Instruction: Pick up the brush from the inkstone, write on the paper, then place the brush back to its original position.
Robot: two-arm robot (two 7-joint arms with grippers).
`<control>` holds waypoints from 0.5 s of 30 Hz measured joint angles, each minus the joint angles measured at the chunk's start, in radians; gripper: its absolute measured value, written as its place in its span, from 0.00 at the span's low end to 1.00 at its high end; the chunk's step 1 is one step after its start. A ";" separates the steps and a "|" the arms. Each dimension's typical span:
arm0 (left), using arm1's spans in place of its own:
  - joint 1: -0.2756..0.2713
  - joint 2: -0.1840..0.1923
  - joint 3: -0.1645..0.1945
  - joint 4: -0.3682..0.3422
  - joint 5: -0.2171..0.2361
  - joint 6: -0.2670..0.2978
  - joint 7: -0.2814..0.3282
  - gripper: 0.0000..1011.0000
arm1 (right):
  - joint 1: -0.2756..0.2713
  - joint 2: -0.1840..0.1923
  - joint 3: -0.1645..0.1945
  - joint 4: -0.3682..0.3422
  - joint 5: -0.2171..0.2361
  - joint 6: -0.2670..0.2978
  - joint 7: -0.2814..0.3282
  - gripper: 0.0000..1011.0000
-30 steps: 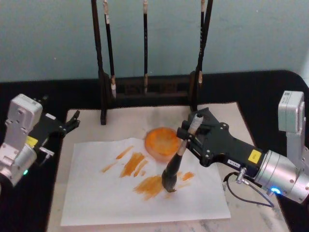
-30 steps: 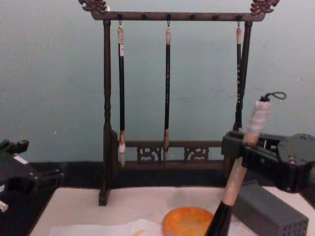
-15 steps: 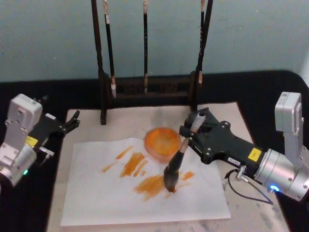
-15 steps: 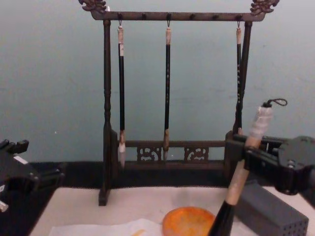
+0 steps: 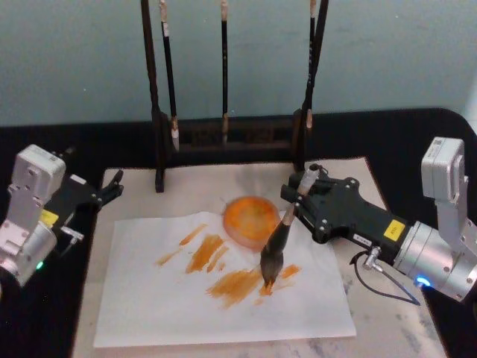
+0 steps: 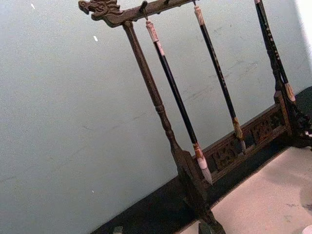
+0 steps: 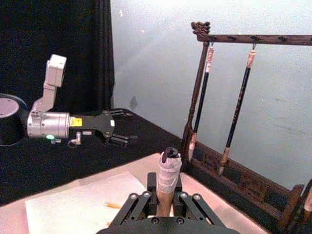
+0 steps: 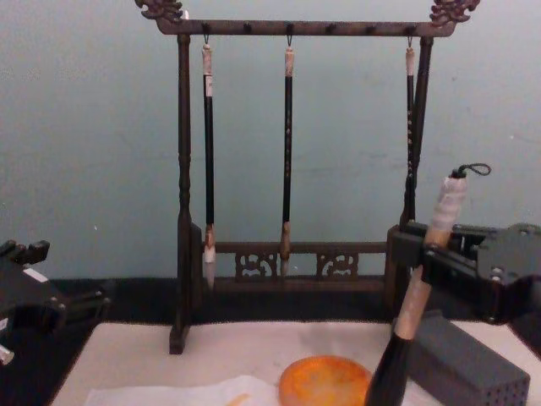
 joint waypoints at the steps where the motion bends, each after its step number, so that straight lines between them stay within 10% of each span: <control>1: 0.000 0.000 0.000 0.000 0.000 0.000 0.000 0.99 | 0.002 -0.003 0.001 0.004 -0.005 -0.001 -0.001 0.17; 15: 0.000 0.000 0.000 0.000 0.000 0.000 0.000 0.99 | 0.025 -0.026 0.010 0.041 -0.035 -0.009 -0.002 0.17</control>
